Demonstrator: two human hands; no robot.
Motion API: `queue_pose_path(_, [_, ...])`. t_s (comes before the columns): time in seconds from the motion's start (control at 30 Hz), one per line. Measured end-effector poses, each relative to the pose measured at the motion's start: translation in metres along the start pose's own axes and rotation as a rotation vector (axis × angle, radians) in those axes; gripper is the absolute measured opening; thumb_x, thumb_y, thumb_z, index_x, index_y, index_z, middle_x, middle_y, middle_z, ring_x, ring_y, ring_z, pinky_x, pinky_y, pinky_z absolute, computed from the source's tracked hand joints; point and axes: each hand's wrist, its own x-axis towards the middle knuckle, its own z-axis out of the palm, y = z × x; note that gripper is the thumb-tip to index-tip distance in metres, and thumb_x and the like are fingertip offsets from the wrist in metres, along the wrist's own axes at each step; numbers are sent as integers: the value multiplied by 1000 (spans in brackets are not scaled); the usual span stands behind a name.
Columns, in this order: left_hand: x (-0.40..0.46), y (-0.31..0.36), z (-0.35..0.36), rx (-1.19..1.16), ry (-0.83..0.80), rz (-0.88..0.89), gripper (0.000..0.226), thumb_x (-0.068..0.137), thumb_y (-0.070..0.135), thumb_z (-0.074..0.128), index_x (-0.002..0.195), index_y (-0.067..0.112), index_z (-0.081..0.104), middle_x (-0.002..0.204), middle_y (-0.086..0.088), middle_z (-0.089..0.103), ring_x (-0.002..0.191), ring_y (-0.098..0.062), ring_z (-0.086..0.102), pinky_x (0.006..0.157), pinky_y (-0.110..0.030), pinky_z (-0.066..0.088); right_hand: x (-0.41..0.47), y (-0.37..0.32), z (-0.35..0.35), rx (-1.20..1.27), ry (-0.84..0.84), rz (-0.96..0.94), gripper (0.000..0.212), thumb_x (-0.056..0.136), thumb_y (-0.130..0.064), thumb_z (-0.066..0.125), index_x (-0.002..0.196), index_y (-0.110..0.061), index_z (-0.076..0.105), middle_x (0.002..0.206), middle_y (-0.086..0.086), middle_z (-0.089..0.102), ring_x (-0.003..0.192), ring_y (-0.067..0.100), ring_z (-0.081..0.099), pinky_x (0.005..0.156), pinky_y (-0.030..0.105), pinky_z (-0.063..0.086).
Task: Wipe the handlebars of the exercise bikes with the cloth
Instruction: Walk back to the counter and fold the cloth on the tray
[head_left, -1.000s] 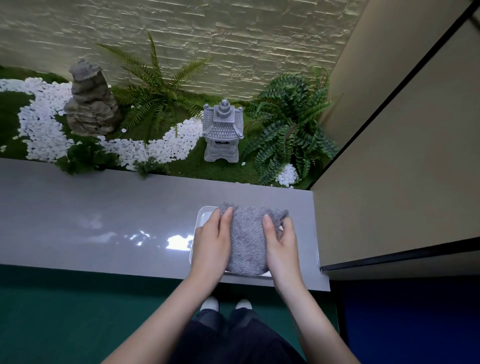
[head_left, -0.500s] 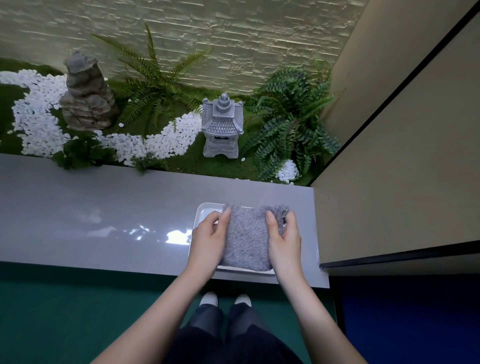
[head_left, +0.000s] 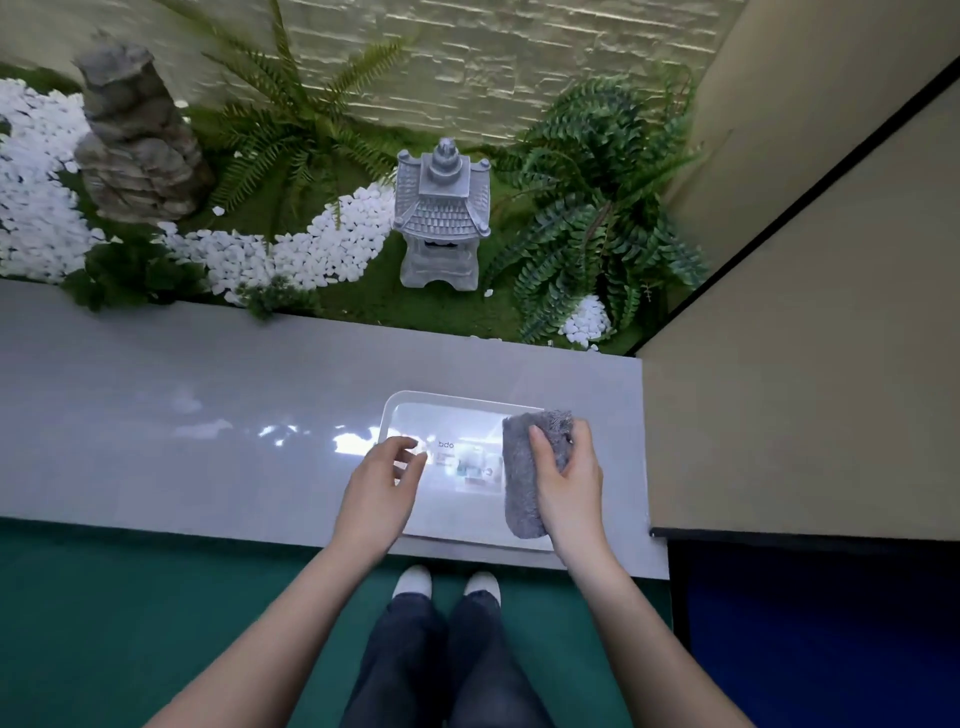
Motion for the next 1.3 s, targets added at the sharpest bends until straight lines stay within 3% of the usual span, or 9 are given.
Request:
queue_pose_path(0.13, [20,-39,10,254,-71,-30,41,97,33,46,134,15,44,135,-3,46,121,-21,46,101,-36,38,20,35,2,17,-23,110,18,94,-34,54,90,-18,47,83,7,60,74,17,56,70,36,50])
queue_pose_path(0.37, [44,-106,34,536,-147,-30,59,98,38,39,147,13,20,155,-5,22,141,-21,21,113,-36,23,49,103,27,12,-60,212,16,95,-33,53,90,-19,46,86,11,61,85,30,61,77,42,52])
queue_pose_path(0.63, [72,-151,57,510,-112,-45,64,97,41,37,150,15,11,158,-2,14,144,-18,13,113,-36,20,72,151,90,30,-173,265,13,96,-31,52,103,-20,49,95,0,63,90,15,63,78,30,53])
queue_pose_path(0.8, [79,-168,70,520,-82,20,65,95,34,46,148,8,19,156,-7,20,141,-23,22,111,-38,27,87,169,117,71,-207,277,15,97,-32,50,105,-20,47,95,-3,61,88,10,62,60,14,48])
queue_pose_path(0.87, [79,-174,74,525,-59,43,67,94,32,49,148,6,20,156,-7,20,140,-24,25,108,-40,30,91,181,117,27,-196,286,17,98,-32,49,107,-17,45,91,-3,60,85,13,62,60,17,49])
queue_pose_path(0.97, [77,-180,78,505,-42,67,68,93,30,51,148,5,19,156,-7,18,138,-25,29,106,-41,35,98,198,109,-58,-169,311,21,98,-31,48,112,-17,43,90,-4,57,83,15,60,72,34,52])
queue_pose_path(1.1, [80,-185,80,465,-4,92,66,93,24,53,147,3,23,153,-10,23,134,-28,32,104,-40,37,104,214,96,-205,-127,264,19,97,-29,51,112,-21,41,88,-10,55,79,8,56,76,36,51])
queue_pose_path(1.3, [82,-187,82,449,17,97,65,92,24,53,147,4,23,151,-9,24,131,-27,32,100,-42,41,105,224,90,-491,-61,142,28,93,-21,58,116,-20,43,104,0,60,91,24,59,74,36,49])
